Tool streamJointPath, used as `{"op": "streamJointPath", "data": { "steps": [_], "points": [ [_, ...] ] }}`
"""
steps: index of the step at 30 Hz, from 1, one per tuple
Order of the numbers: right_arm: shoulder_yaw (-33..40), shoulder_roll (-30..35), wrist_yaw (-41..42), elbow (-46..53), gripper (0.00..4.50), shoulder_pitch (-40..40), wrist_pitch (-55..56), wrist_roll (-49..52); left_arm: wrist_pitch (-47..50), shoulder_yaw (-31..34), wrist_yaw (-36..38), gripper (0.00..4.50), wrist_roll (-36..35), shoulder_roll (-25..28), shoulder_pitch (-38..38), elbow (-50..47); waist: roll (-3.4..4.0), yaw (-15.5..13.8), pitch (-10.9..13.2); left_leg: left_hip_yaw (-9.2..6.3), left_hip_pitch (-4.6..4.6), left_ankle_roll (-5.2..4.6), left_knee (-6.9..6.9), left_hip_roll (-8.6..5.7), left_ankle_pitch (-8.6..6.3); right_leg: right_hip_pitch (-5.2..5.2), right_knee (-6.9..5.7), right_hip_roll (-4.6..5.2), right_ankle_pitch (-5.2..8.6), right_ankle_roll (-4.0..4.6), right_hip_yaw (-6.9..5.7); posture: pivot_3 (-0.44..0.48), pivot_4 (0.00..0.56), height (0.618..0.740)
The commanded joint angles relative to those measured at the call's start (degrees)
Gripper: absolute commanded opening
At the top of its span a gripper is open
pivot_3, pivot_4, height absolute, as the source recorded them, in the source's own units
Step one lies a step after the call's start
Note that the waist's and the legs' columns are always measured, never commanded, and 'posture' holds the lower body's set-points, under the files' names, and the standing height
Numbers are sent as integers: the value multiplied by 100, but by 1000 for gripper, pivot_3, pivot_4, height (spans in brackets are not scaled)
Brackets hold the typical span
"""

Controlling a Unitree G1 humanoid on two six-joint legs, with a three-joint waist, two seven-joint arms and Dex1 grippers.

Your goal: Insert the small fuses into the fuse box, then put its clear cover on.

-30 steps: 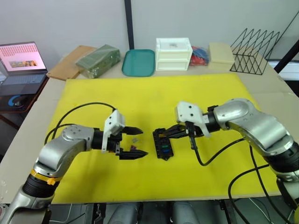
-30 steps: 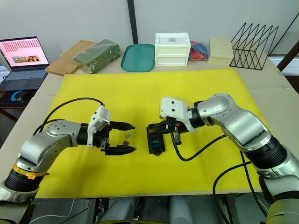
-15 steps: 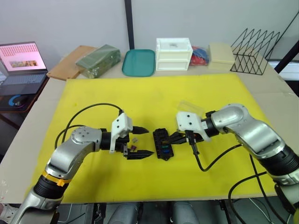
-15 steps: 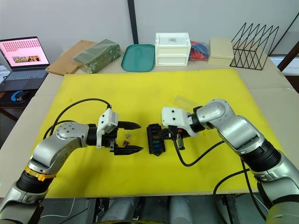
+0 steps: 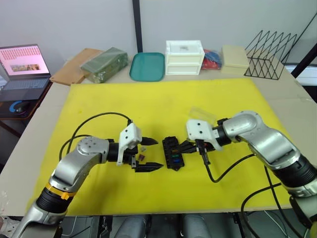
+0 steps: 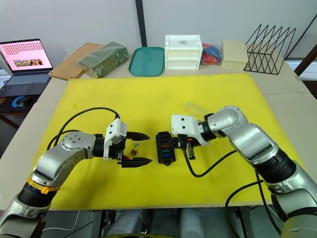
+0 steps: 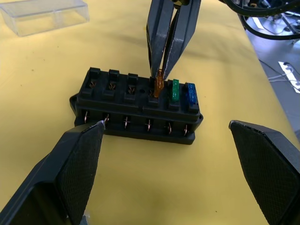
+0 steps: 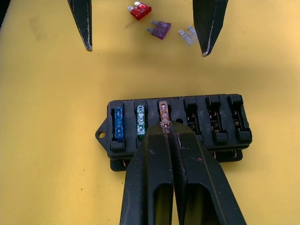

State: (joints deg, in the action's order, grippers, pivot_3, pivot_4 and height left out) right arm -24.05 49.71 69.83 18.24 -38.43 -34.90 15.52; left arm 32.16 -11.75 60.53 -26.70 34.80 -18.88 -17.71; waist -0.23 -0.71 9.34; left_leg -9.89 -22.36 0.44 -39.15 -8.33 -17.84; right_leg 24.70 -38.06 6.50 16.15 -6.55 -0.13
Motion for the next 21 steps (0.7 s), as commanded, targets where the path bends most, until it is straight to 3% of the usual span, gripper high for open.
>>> {"op": "streamJointPath", "data": {
  "steps": [1,21],
  "points": [
    [-25,-40,91,-69,0,-46,158,-205,-90,26,-67,4481,9,-11,48,-211,0,0,0,0,0,0,0,0,0,0,0,0,0,0,0,0,150,740],
    [-402,-270,781,-560,0,-591,110,-670,-146,12,-294,4481,16,-66,283,-321,0,-2,-1,-1,5,0,0,0,0,-4,0,-1,0,0,0,0,150,740]
  ]
}}
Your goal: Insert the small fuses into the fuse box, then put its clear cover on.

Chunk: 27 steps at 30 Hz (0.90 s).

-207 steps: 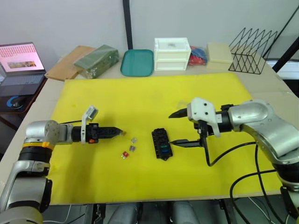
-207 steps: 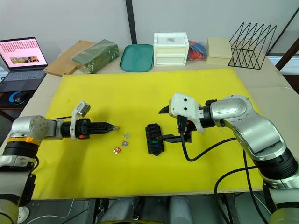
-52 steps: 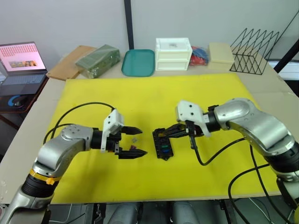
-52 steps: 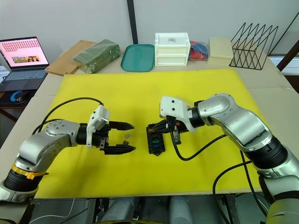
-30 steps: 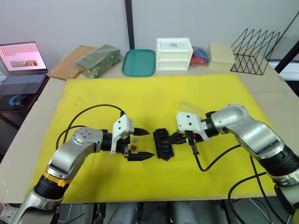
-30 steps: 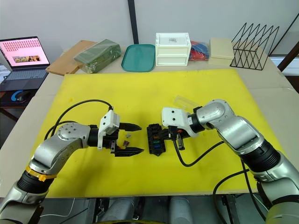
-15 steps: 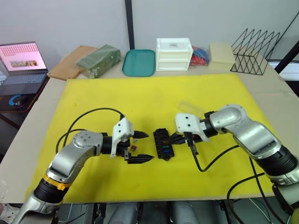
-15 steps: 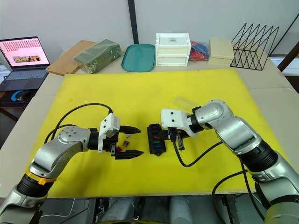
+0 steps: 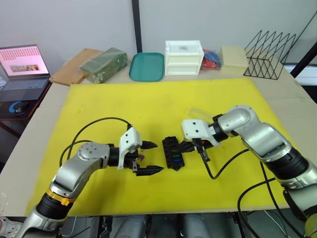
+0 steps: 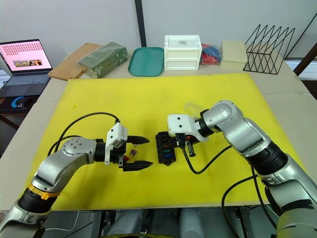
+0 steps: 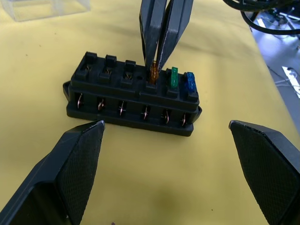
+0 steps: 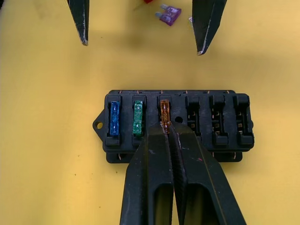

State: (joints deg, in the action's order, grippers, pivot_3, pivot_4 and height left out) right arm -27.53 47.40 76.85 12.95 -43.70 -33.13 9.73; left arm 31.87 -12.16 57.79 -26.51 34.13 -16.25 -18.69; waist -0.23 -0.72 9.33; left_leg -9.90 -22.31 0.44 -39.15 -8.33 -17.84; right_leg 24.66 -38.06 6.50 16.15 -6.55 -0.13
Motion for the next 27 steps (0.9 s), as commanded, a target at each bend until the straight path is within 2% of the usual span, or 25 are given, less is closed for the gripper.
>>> {"op": "streamJointPath", "data": {
  "steps": [1,6,10,23,26,27],
  "points": [
    [-55,-48,96,-43,0,-71,-71,-98,-109,51,-28,4481,-3,-4,14,-222,0,-1,0,0,0,0,-1,0,0,-1,0,0,0,0,0,0,150,740],
    [-48,-61,102,-84,0,-45,-36,-147,-97,68,-44,4481,-17,5,-5,-208,0,1,0,0,0,0,0,0,0,-1,0,0,0,0,0,0,150,740],
    [201,-210,-14,6,992,-88,-249,100,-110,108,-21,4500,-21,38,-7,-179,0,1,0,0,0,0,0,0,0,-1,0,0,0,0,0,0,150,740],
    [626,-183,-9,441,992,-25,-550,496,-106,148,-11,4500,-31,67,-35,-136,0,0,0,0,-1,0,2,0,0,2,1,0,0,0,0,0,150,740],
    [652,-187,-21,452,63,13,-599,579,-103,161,-5,4500,-35,77,-48,-131,0,0,0,0,-1,0,2,0,0,2,1,0,0,0,0,0,150,740],
    [660,-192,-16,446,24,44,-603,616,-108,164,-1,4500,-36,81,-52,-128,0,0,0,0,-1,0,2,0,0,2,1,0,0,0,0,0,150,740]
  ]
}}
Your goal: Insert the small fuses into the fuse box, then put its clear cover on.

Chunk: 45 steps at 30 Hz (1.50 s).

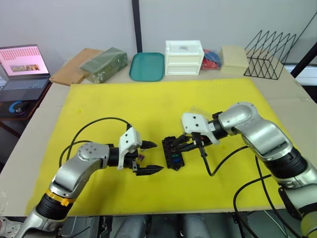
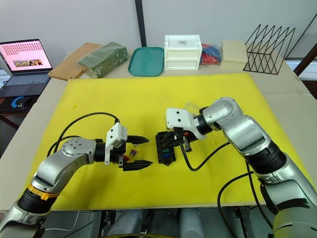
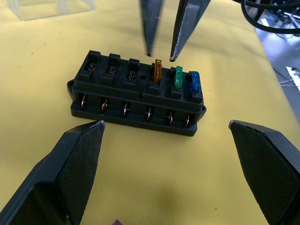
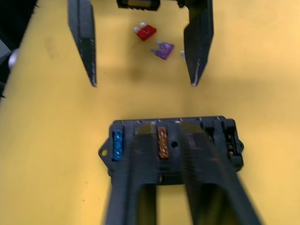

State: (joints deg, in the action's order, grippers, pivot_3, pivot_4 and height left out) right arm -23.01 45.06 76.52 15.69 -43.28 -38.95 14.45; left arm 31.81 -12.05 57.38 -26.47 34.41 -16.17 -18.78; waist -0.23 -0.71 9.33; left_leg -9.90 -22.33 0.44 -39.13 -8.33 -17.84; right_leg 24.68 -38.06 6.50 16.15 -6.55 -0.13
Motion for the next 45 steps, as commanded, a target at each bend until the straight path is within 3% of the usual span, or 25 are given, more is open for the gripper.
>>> {"op": "streamJointPath", "data": {
  "steps": [1,16,25,33,36,45],
  "points": [
    [219,20,-6,142,24,45,-22,172,-101,155,44,4500,-42,59,-63,-121,0,0,0,0,0,0,0,0,0,0,0,0,0,0,0,0,150,740],
    [-107,39,-183,-398,24,514,559,-337,-81,186,48,4500,-76,135,-57,-192,0,0,-1,0,1,0,0,0,0,-1,0,0,0,0,0,0,150,740],
    [219,-7,-185,-57,24,302,303,-35,127,328,151,4500,-371,212,-211,-336,0,0,0,0,3,0,-1,0,0,-4,0,0,0,0,0,0,150,740],
    [838,376,-185,367,24,281,-14,342,807,1077,359,4500,-863,1066,-364,-402,0,7,0,-1,1,0,2,0,0,0,0,-1,0,0,0,0,150,740],
    [1158,721,-216,386,628,410,-17,388,671,1471,603,4500,-734,1694,34,-263,2,16,1,-1,1,0,7,1,0,4,1,-1,0,1,1,0,150,740],
    [2191,1955,-31,340,3816,1423,329,490,261,2282,1085,4500,-598,2556,735,418,3,-24,4,0,-2,-2,6,0,-2,0,8,1,1,1,0,0,150,740]
  ]
}}
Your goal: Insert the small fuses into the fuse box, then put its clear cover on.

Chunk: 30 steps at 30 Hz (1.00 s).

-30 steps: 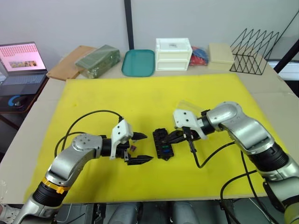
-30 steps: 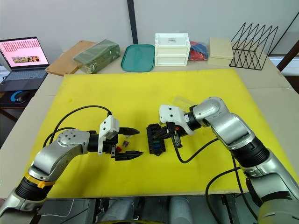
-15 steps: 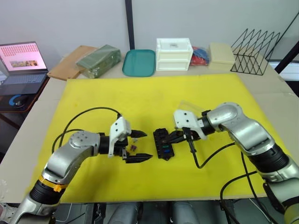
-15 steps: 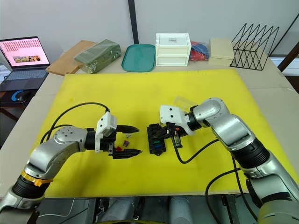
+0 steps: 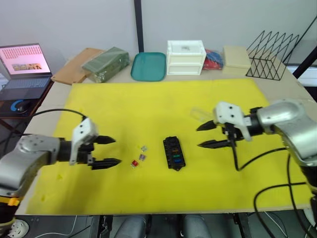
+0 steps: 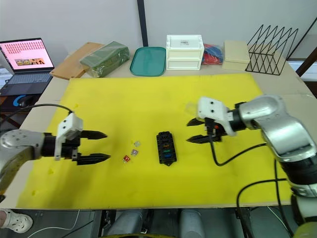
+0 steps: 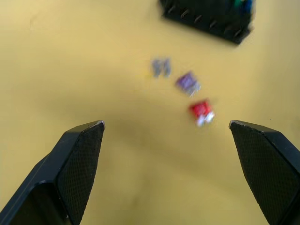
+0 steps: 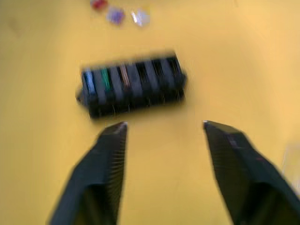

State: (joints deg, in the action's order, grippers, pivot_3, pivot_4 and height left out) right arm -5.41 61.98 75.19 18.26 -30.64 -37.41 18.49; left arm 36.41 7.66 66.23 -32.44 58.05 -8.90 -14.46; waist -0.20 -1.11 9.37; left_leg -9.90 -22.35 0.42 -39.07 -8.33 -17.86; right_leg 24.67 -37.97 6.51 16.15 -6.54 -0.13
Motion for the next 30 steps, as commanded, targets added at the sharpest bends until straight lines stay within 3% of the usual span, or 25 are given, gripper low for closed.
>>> {"op": "streamJointPath", "data": {
  "steps": [1,2,7,11,15,20,23,26,30],
  "points": [
    [522,354,106,62,4201,309,234,88,-231,341,270,4500,7,248,55,35,1,31,0,0,1,0,1,0,0,0,0,0,0,0,0,0,150,740],
    [593,411,94,37,4468,426,274,89,-257,361,335,4500,10,287,91,81,1,36,0,1,1,0,2,1,0,0,0,0,0,0,0,0,150,740],
    [709,482,-52,-78,4468,754,476,10,-243,240,519,4500,-26,249,111,155,7,60,2,4,3,1,8,5,0,2,-1,-1,0,0,1,0,150,740],
    [686,165,-253,200,4468,397,47,484,-1,18,601,4500,-221,11,-199,251,7,39,2,5,3,1,4,5,0,1,-1,-1,0,0,1,0,150,740],
    [599,-286,-424,746,4468,-159,-684,1255,1035,-218,612,4500,-904,-369,-569,364,7,42,3,4,2,1,4,5,0,1,-2,-1,0,0,1,0,150,740],
    [300,-447,-557,1316,4468,-302,-1002,1606,2264,-342,515,4500,-1572,-617,-843,584,1,39,3,3,0,-3,-1,4,-2,0,0,-1,0,0,1,0,150,740],
    [70,-521,-573,1424,4500,-370,-1005,1609,2929,-542,487,3914,-1714,-660,-1105,979,1,41,3,3,1,-3,-4,4,-2,1,-6,-1,0,-1,1,0,150,740],
    [-91,-597,-588,1373,4500,-482,-1020,1627,3307,-850,483,2925,-1596,-703,-1428,1449,1,44,3,3,1,-2,-6,4,-2,1,-7,-2,0,-1,1,0,150,740],
    [-240,-659,-593,1363,4500,-589,-1027,1606,3802,-1171,655,2925,-1619,-753,-1810,1954,1,51,3,3,0,-2,-5,4,-2,3,-7,-3,0,0,1,0,150,740]
  ]
}}
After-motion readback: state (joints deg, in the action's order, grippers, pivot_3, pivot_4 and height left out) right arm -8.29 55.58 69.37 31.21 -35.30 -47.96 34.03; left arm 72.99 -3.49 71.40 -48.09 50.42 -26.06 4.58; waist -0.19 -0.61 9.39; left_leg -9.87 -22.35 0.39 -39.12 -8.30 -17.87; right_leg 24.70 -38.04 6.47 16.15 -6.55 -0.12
